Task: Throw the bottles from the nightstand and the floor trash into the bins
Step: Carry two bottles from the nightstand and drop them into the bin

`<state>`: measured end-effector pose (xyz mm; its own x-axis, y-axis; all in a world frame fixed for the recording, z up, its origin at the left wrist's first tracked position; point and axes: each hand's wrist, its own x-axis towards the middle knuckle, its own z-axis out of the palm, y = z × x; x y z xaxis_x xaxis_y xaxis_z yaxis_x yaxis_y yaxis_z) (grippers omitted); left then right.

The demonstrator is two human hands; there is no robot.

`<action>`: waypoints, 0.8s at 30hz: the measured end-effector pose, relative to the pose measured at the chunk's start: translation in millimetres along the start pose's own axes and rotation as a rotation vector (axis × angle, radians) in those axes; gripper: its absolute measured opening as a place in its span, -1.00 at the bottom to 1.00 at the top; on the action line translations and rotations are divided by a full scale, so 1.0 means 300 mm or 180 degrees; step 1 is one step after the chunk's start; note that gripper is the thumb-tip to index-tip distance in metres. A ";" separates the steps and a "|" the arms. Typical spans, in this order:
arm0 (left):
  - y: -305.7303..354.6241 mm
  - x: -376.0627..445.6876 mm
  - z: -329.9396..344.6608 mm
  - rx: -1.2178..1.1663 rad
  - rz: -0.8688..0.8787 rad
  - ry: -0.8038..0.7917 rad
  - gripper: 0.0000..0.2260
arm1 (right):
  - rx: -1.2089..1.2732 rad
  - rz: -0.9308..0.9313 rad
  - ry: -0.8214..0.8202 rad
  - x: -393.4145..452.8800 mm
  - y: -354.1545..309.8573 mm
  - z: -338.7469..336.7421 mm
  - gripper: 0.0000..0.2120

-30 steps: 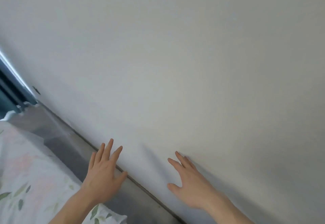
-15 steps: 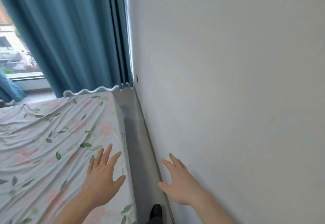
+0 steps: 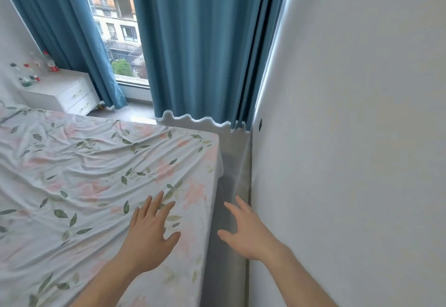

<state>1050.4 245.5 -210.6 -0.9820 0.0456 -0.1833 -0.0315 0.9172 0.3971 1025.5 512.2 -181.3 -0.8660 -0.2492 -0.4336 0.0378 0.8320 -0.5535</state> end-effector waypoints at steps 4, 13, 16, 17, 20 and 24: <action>-0.025 0.085 -0.097 -0.0101 -0.0257 0.0207 -0.37 | -0.0244 -0.0265 -0.0158 0.179 -0.074 -0.093 -0.21; -0.178 0.175 -0.242 -0.0054 -0.0950 0.0537 -0.36 | -0.0877 -0.0910 -0.0640 0.514 -0.283 -0.190 -0.24; -0.212 0.219 -0.251 -0.0039 -0.1200 0.0563 -0.33 | -0.1039 -0.1159 -0.0807 0.645 -0.339 -0.220 -0.23; -0.218 0.243 -0.252 -0.0063 -0.1279 0.0579 -0.31 | -0.1082 -0.1237 -0.0852 0.696 -0.356 -0.235 -0.23; -0.229 0.350 -0.256 -0.0103 -0.1543 0.0627 -0.33 | -0.1189 -0.1455 -0.0966 0.866 -0.399 -0.292 -0.23; -0.214 0.571 -0.260 -0.0212 -0.1891 0.0684 -0.34 | -0.1360 -0.1687 -0.1153 1.126 -0.437 -0.406 -0.23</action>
<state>869.6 163.6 -197.3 -0.8087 -0.5503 -0.2078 -0.5873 0.7347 0.3396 667.4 379.2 -168.5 -0.4945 -0.7532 -0.4337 -0.5960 0.6570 -0.4616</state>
